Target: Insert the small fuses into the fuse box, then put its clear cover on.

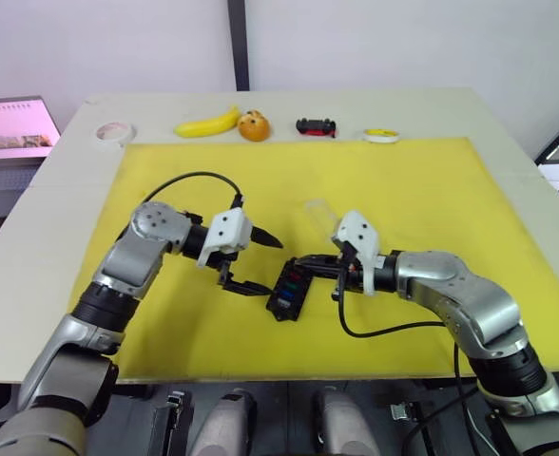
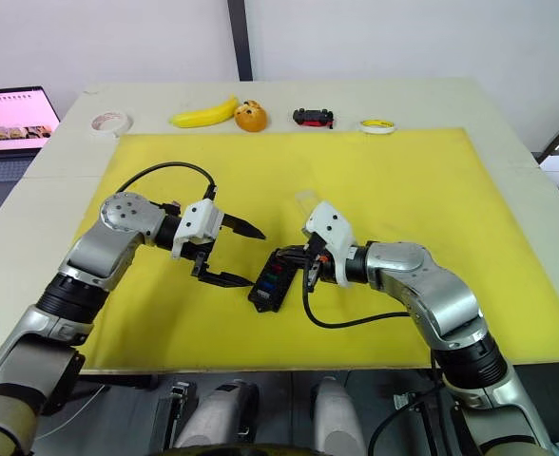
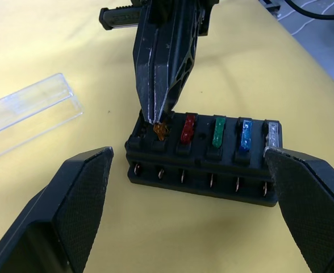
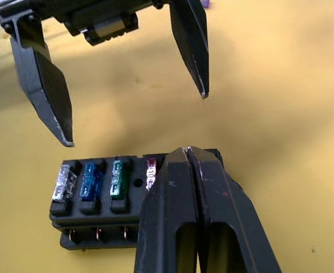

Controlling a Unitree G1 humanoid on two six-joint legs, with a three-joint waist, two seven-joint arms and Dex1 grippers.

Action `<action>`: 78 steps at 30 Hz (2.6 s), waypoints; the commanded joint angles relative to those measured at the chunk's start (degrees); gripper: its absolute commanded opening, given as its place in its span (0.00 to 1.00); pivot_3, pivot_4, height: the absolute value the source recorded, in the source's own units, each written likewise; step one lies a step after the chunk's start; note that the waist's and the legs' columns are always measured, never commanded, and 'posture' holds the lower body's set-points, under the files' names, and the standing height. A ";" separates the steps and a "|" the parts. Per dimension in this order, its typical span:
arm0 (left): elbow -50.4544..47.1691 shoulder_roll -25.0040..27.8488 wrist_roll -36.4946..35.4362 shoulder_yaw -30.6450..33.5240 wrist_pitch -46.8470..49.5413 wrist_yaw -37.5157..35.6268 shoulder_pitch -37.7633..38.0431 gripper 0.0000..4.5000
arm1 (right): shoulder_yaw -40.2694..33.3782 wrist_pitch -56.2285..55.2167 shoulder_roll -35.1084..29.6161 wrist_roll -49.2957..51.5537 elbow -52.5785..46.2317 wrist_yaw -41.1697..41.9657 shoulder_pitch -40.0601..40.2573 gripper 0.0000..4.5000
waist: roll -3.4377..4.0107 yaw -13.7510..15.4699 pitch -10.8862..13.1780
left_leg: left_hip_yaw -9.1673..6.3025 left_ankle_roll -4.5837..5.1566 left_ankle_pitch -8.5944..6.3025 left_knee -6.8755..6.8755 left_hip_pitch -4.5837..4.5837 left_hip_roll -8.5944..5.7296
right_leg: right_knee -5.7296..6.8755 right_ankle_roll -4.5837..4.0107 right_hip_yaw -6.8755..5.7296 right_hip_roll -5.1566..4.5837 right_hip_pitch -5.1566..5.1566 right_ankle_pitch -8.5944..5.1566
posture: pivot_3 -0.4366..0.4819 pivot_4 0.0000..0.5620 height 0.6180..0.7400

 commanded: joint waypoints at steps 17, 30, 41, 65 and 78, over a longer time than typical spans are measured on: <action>-0.46 -0.46 -0.25 1.28 -0.96 0.38 -1.16 1.00 | -0.10 4.31 -0.32 0.94 -3.35 -1.42 -1.00 0.01 | 0.00 0.01 -0.01 | -0.01 0.03 -0.02 0.00 0.03 0.00 | 0.00 0.00 0.00 0.00 0.04 0.00 | 0.48 0.27 1.00; -0.12 -0.85 -0.20 1.16 -1.54 0.24 -1.15 1.00 | -5.22 5.49 -2.62 6.84 -8.70 1.49 -3.64 0.06 | 0.00 0.15 -0.01 | -0.01 0.04 -0.02 0.00 0.01 0.00 | -0.01 0.00 0.00 -0.01 0.03 0.00 | 0.48 0.27 1.00; -0.56 -0.58 -0.24 1.18 -1.60 -0.03 -0.82 1.00 | -1.04 1.65 -4.92 1.15 -4.91 -0.11 -2.66 0.62 | 0.00 0.10 -0.01 | 0.00 0.05 -0.03 0.00 0.01 0.00 | -0.01 0.00 0.00 0.00 0.02 0.00 | 0.48 0.27 1.00; -1.15 -0.35 -0.29 1.30 -1.08 0.16 -0.78 1.00 | 1.79 0.28 -4.27 -1.82 -4.43 -0.65 -2.36 0.50 | 0.00 0.12 -0.01 | 0.00 0.03 -0.02 0.00 0.01 -0.01 | -0.01 0.00 0.00 -0.01 0.02 0.00 | 0.48 0.27 1.00; -0.87 -0.39 -0.27 1.35 -1.13 0.21 -0.94 1.00 | 2.42 0.35 -3.59 -2.97 -4.07 -0.37 -2.59 0.50 | 0.00 0.11 -0.01 | 0.00 0.03 -0.02 0.00 0.01 -0.01 | -0.01 0.00 0.00 -0.01 0.02 0.00 | 0.48 0.27 1.00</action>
